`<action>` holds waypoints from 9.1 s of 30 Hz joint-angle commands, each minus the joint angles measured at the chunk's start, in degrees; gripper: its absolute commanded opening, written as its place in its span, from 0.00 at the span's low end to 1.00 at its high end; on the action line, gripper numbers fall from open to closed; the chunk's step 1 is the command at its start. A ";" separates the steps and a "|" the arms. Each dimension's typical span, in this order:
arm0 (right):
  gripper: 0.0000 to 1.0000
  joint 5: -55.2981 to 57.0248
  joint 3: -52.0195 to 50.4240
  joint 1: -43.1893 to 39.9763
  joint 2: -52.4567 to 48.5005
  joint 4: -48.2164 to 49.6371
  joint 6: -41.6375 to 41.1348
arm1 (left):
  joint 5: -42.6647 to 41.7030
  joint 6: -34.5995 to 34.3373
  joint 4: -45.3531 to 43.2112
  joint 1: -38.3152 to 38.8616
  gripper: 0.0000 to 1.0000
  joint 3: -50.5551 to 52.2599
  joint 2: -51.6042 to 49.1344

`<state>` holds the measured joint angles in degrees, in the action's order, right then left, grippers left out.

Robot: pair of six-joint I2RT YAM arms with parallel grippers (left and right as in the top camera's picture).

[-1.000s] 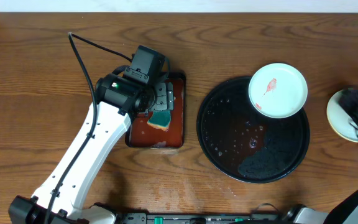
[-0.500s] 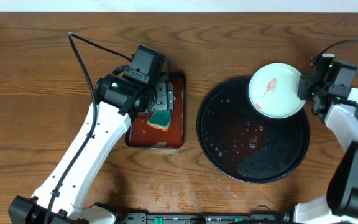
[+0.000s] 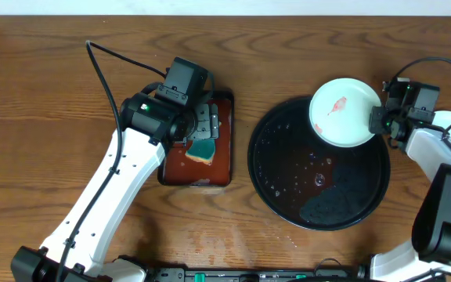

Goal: Clean dirty plates on tray and stack at the side
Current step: 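Move the right gripper back and grasp the rim of the white plate, then dip the sponge in the red tray with the left gripper, then scrub the white plate with the sponge while the right gripper holds it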

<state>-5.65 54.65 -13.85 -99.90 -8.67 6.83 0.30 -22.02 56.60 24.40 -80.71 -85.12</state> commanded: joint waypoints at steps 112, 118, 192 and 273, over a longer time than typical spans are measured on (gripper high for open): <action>0.28 -9.66 -4.15 7.56 7.63 -37.79 -12.52 | -3.32 6.56 -10.62 -2.84 0.46 6.73 -21.18; 0.36 -9.38 -4.15 7.56 7.63 -37.46 -12.90 | -3.54 6.32 -18.05 -2.84 0.42 11.10 -26.05; 0.01 -8.72 -12.41 11.93 7.63 -27.17 -11.04 | -18.08 -0.46 -24.63 18.67 0.08 -7.54 -39.04; 0.01 -8.72 -12.41 12.13 7.63 -26.67 -12.55 | -21.68 23.91 -2.67 25.90 0.07 -17.29 -42.21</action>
<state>-17.32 43.66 -2.02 -91.35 -34.89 -6.07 -20.64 3.20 52.12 50.30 -97.03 -126.34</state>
